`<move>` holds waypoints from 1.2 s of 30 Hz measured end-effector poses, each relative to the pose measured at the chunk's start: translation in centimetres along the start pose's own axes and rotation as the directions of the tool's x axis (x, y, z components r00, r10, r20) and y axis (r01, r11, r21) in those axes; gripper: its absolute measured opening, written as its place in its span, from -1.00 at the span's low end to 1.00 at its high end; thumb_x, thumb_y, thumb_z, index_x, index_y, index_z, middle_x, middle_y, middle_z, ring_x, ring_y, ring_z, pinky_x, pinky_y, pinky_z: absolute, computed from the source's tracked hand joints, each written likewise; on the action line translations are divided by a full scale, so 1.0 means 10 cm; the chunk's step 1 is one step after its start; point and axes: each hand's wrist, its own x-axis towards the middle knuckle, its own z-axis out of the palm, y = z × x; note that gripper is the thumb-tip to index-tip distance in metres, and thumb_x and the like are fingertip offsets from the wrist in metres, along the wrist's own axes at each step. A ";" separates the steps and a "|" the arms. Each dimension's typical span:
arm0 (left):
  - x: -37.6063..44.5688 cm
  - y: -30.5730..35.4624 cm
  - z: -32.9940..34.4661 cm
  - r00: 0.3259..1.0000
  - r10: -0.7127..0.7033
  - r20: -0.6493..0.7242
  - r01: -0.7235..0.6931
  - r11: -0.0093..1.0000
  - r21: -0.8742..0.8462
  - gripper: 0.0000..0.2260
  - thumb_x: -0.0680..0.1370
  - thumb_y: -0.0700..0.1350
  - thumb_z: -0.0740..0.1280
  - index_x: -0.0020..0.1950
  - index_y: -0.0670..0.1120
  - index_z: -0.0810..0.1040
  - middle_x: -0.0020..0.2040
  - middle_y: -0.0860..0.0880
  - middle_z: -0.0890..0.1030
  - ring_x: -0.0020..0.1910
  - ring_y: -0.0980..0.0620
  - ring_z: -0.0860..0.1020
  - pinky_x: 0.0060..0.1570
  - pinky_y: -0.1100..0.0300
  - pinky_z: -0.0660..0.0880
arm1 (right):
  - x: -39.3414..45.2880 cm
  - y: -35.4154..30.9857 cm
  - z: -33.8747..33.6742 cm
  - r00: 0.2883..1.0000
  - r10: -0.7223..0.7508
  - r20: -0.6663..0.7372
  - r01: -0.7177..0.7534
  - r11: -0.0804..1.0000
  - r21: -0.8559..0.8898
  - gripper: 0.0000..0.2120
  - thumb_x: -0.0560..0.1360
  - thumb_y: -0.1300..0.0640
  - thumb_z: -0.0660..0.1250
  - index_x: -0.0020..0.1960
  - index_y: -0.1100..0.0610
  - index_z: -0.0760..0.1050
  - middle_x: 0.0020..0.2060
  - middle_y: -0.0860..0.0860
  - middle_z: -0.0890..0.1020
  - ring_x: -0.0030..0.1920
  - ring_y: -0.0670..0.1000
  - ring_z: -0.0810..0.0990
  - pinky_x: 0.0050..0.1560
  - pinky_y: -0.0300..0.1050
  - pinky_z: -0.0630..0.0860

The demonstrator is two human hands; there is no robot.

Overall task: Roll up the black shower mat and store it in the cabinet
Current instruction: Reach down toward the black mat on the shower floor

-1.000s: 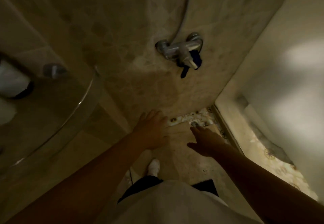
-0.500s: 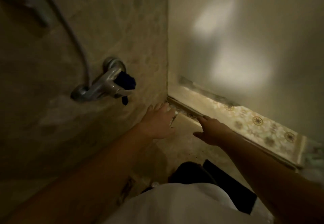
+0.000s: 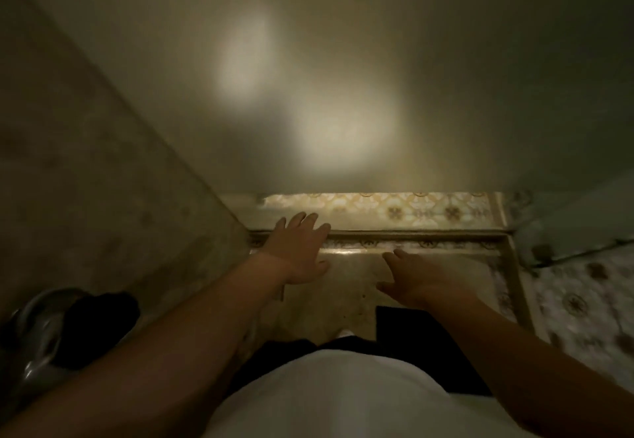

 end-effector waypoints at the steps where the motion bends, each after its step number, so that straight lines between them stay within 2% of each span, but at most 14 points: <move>1: 0.13 0.07 -0.06 0.999 0.052 -0.009 -0.052 0.999 0.012 -0.30 0.48 0.27 0.19 0.53 0.03 0.06 0.57 -0.14 0.06 0.52 -0.18 0.02 0.43 -0.21 0.05 | -0.04 0.09 0.02 0.999 0.035 0.000 -0.035 0.998 0.044 -0.27 0.43 -0.32 0.22 0.48 0.00 0.15 0.46 0.04 0.28 0.37 0.13 0.34 0.26 0.09 0.38; 5: 0.70 0.41 -0.27 0.956 0.292 0.019 -0.293 0.950 0.105 -0.30 0.49 0.28 0.17 0.54 0.01 0.05 0.57 -0.15 0.04 0.52 -0.19 0.02 0.43 -0.21 0.05 | -0.22 0.46 0.12 0.979 0.193 0.062 -0.202 0.953 0.226 -0.24 0.49 -0.32 0.14 0.55 -0.01 -0.01 0.54 0.04 0.10 0.47 0.15 0.17 0.38 0.11 0.25; 8: 1.14 0.71 -0.40 0.888 0.453 0.073 -0.459 0.869 0.184 -0.30 0.49 0.27 0.18 0.53 -0.01 0.08 0.57 -0.16 0.06 0.52 -0.19 0.03 0.42 -0.22 0.07 | -0.37 0.69 0.25 0.948 0.301 0.098 -0.317 0.891 0.324 -0.24 0.51 -0.30 0.14 0.55 0.04 -0.03 0.54 0.06 0.10 0.46 0.14 0.21 0.34 0.08 0.32; 12: 1.65 1.09 -0.50 0.747 0.645 0.159 -0.661 0.697 0.278 -0.29 0.49 0.27 0.18 0.53 -0.01 0.06 0.56 -0.17 0.06 0.51 -0.21 0.05 0.41 -0.24 0.08 | -0.57 0.84 0.43 0.875 0.468 0.123 -0.471 0.766 0.438 -0.26 0.51 -0.30 0.15 0.53 0.06 0.02 0.51 0.08 0.16 0.41 0.17 0.28 0.25 0.11 0.42; 15: 1.92 1.38 -0.54 0.630 0.740 0.235 -0.771 0.562 0.300 -0.28 0.49 0.28 0.17 0.53 -0.01 0.05 0.56 -0.18 0.08 0.51 -0.21 0.06 0.40 -0.25 0.10 | -0.71 0.82 0.57 0.787 0.594 0.168 -0.576 0.609 0.544 -0.22 0.49 -0.32 0.15 0.54 0.05 0.01 0.54 0.09 0.09 0.42 0.18 0.27 0.26 0.12 0.42; 19: 2.08 1.79 -0.56 0.439 0.841 0.318 -0.888 0.350 0.299 -0.28 0.47 0.29 0.18 0.52 0.00 0.07 0.54 -0.19 0.13 0.49 -0.21 0.11 0.36 -0.23 0.17 | -0.86 0.65 0.74 0.672 0.707 0.220 -0.638 0.401 0.658 -0.23 0.50 -0.28 0.17 0.53 0.11 0.03 0.51 0.14 0.17 0.40 0.19 0.30 0.27 0.10 0.41; 23: 2.08 2.09 -0.50 0.273 0.885 0.376 -0.944 0.171 0.282 -0.29 0.45 0.29 0.18 0.50 -0.01 0.09 0.54 -0.18 0.12 0.50 -0.21 0.10 0.36 -0.23 0.19 | -0.99 0.44 0.88 0.567 0.768 0.299 -0.649 0.192 0.737 -0.26 0.53 -0.24 0.17 0.53 0.13 0.03 0.50 0.13 0.18 0.41 0.18 0.28 0.31 0.08 0.36; 27: 2.02 2.26 -0.42 0.161 0.869 0.468 -0.962 0.031 0.273 -0.29 0.47 0.30 0.15 0.51 0.00 0.06 0.55 -0.18 0.09 0.50 -0.21 0.07 0.40 -0.22 0.15 | -1.08 0.20 1.03 0.488 0.804 0.339 -0.603 0.030 0.797 -0.33 0.50 -0.22 0.20 0.48 0.09 0.16 0.41 0.11 0.34 0.30 0.11 0.40 0.18 0.00 0.44; 31: 1.91 2.39 -0.33 0.116 0.847 0.519 -0.962 -0.035 0.271 -0.27 0.48 0.30 0.15 0.54 0.02 0.01 0.57 -0.17 0.06 0.52 -0.21 0.04 0.41 -0.21 0.09 | -1.18 0.03 1.18 0.438 0.818 0.372 -0.584 -0.056 0.810 -0.42 0.49 -0.22 0.20 0.39 0.06 0.25 0.30 0.08 0.43 0.18 0.09 0.46 -0.10 -0.08 0.39; 36: 1.72 2.49 -0.22 0.106 0.834 0.541 -0.954 -0.068 0.293 -0.27 0.49 0.29 0.16 0.54 0.01 0.00 0.57 -0.17 0.04 0.52 -0.20 0.02 0.41 -0.21 0.07 | -1.35 -0.03 1.37 0.425 0.828 0.364 -0.588 -0.054 0.807 -0.40 0.50 -0.24 0.18 0.40 0.09 0.23 0.29 0.09 0.44 0.18 0.09 0.47 0.02 -0.05 0.46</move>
